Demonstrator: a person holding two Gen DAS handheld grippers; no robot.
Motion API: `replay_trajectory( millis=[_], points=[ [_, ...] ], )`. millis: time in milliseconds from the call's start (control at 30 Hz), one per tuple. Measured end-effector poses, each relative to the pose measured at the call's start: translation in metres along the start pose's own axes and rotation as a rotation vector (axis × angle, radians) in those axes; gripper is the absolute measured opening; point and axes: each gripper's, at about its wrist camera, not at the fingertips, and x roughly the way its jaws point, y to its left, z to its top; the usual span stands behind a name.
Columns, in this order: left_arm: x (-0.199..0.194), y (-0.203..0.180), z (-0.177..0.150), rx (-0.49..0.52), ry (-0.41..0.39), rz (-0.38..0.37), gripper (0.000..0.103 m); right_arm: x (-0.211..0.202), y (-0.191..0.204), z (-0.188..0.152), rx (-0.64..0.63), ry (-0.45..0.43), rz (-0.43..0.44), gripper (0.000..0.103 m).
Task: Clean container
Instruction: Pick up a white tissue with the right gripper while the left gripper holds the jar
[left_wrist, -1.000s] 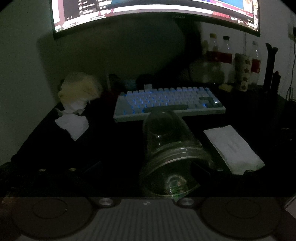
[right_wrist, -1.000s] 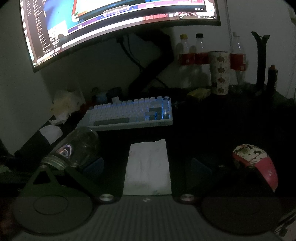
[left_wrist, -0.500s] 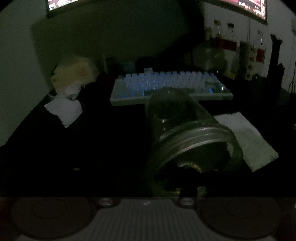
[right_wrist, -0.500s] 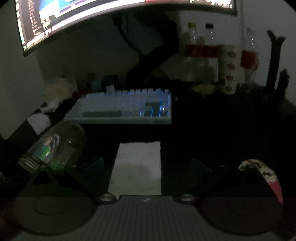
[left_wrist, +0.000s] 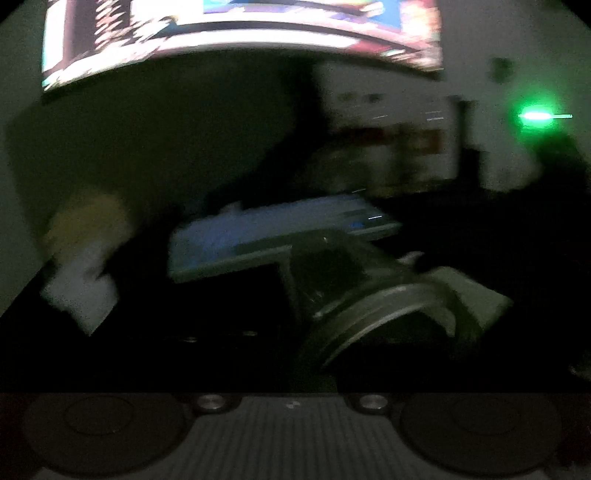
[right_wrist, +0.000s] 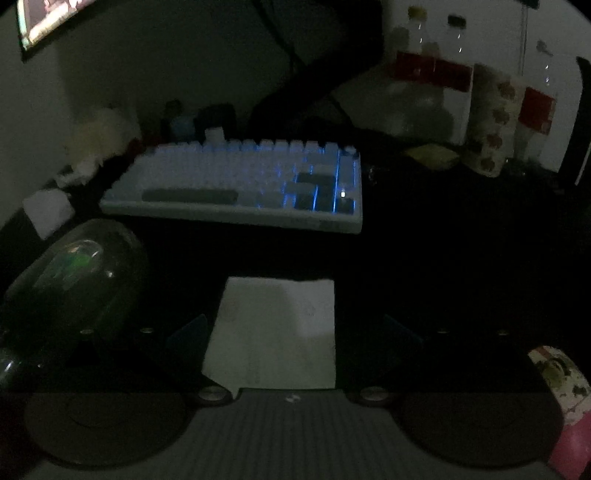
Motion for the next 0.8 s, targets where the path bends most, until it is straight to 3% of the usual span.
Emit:
replay_trajectory(
  millis=[67,200,300,567,633,667,700,767,800],
  points=[
    [-0.006,0.0,0.0,0.057,-0.026,-0.043,0.008,0.005,0.0,0.0,-0.001,-0.004,0.035,0.103],
    [-0.003,0.007,0.0,0.022,0.008,-0.013,0.009,0.021,-0.001,-0.004,0.009,0.047,0.021,0.103],
    [0.001,0.012,-0.004,-0.01,0.014,-0.001,0.01,0.023,0.001,-0.009,-0.02,0.03,-0.02,0.103],
    [-0.009,0.006,-0.014,-0.003,0.014,0.067,0.016,0.017,0.003,-0.02,-0.039,-0.024,-0.012,0.101],
    [-0.012,0.009,-0.013,-0.024,0.021,0.097,0.029,0.012,0.006,-0.022,-0.062,-0.049,0.015,0.085],
    [-0.015,0.01,-0.012,-0.035,0.022,0.112,0.031,0.009,0.008,-0.023,-0.076,-0.061,0.031,0.068],
    [-0.02,0.012,-0.011,-0.047,0.018,0.116,0.031,0.005,0.011,-0.024,-0.084,-0.066,0.04,0.044],
    [-0.028,0.015,-0.009,-0.069,0.011,0.116,0.033,0.0,0.015,-0.026,-0.094,-0.073,0.054,0.015],
    [-0.033,0.016,-0.007,-0.083,0.017,0.125,0.04,-0.001,0.017,-0.028,-0.101,-0.079,0.061,0.011]
  ],
)
